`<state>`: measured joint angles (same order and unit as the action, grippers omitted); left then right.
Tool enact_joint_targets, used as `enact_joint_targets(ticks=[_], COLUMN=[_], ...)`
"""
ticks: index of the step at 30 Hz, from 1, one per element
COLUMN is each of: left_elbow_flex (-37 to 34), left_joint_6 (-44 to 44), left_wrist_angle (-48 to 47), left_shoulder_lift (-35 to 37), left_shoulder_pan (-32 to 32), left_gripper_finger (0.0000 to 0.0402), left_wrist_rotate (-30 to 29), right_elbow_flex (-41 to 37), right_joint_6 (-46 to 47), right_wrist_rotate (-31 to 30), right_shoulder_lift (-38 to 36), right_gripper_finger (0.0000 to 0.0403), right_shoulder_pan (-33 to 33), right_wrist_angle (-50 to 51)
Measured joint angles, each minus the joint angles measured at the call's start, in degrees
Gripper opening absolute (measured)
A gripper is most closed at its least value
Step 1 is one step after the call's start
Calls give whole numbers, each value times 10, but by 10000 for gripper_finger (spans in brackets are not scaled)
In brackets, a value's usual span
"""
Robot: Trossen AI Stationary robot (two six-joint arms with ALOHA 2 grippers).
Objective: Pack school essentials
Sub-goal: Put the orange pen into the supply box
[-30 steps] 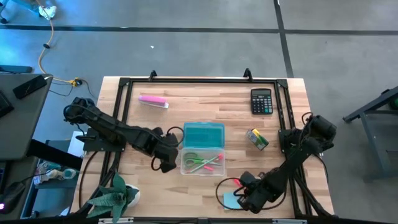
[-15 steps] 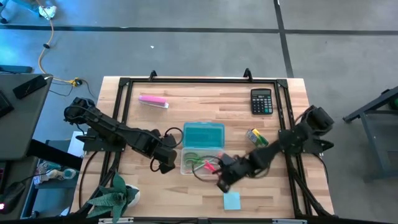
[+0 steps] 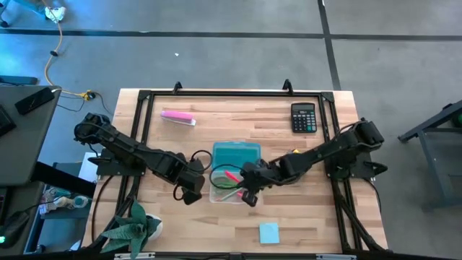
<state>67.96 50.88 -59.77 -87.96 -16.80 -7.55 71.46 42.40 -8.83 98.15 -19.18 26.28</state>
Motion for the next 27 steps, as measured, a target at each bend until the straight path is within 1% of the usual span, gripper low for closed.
enact_joint_targets(ticks=[5, 12, 15, 20, 23, 27], left_elbow_flex=[0, 0, 0, 0, 0, 0], left_joint_6=[0, 0, 0, 0, 0, 0], left_wrist_angle=[-1, 0, 0, 0, 0, 1], left_shoulder_lift=[0, 0, 0, 0, 0, 0], left_shoulder_pan=[0, 0, 0, 0, 0, 0], left_gripper_finger=[145, 145, 145, 145, 145, 145], left_wrist_rotate=[-4, -7, -7, -8, -8, -8], right_elbow_flex=[19, 18, 18, 18, 18, 18], right_joint_6=[-53, -156, -184, -222, -234, -236], right_wrist_rotate=[-5, 4, -12, -28, -26, -16], right_shoulder_lift=[0, 38, 56, 62, 62, 62], right_gripper_finger=[12, 12, 12, 15, 32, 75], right_shoulder_pan=[23, 26, 19, 14, 15, 15], right_wrist_angle=[53, 52, 57, 57, 56, 56])
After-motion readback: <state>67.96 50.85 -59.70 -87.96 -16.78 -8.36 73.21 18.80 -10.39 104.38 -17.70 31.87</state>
